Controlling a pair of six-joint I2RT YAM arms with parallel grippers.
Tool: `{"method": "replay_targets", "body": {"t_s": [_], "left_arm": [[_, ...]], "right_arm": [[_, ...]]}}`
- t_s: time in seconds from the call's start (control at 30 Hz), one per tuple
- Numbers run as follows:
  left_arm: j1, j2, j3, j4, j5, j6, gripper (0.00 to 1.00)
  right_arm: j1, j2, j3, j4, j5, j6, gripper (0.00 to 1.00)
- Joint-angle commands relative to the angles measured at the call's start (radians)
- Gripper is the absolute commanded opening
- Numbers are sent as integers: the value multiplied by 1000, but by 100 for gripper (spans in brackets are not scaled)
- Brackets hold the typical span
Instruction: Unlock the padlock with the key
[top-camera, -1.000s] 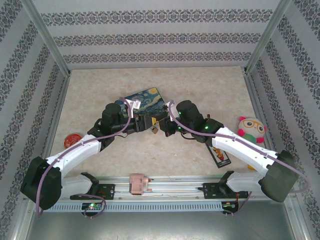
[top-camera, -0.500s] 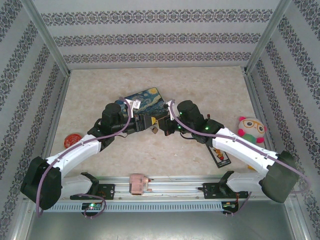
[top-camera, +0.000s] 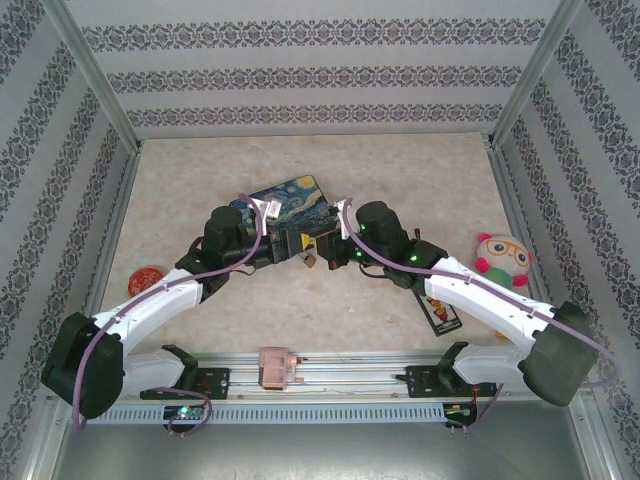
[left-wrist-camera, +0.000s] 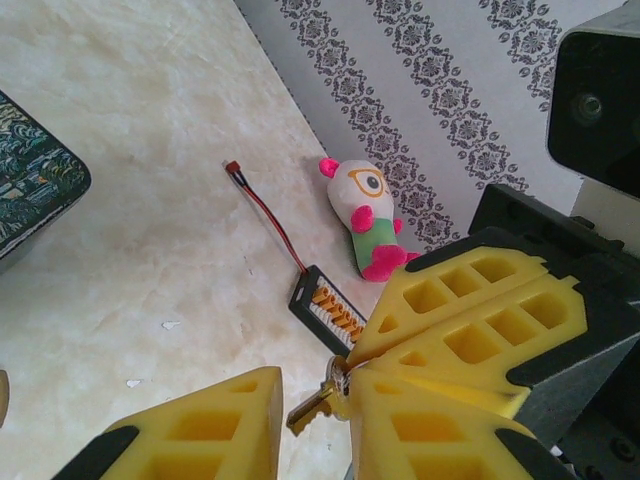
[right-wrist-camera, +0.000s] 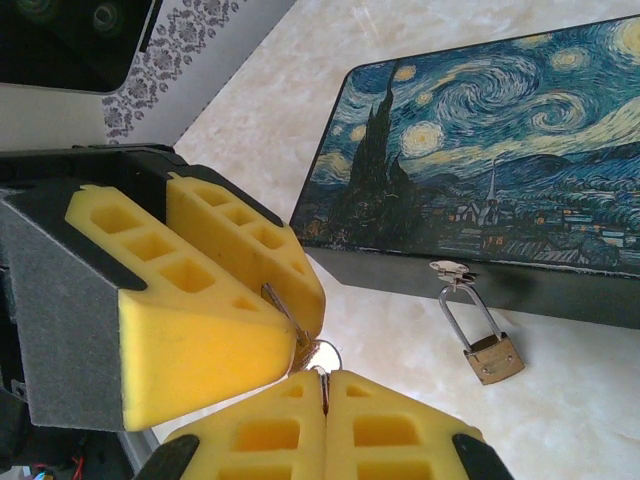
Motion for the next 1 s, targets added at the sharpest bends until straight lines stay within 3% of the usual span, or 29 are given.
{"method": "replay_targets", "body": {"t_s": [0.0, 0.23, 0.57, 0.63, 0.77, 0.97], "left_arm": [[-15, 5, 10, 55, 18, -4, 20], [-15, -8, 8, 60, -4, -1, 0], [-15, -81, 34, 4, -31, 69, 0], [-16, -89, 61, -47, -18, 112, 0], [-18, -100, 124, -158, 51, 206, 0], [-45, -90, 218, -290, 166, 339, 0]], "right_arm": [[-13, -23, -16, 52, 0, 22, 0], [-21, -24, -25, 40, 1, 23, 0], [-92, -139, -123, 4, 76, 59, 21], [-126, -171, -150, 6, 66, 85, 29], [-199, -225, -179, 45, -74, 118, 44], [-253, -246, -189, 211, -386, 155, 40]]}}
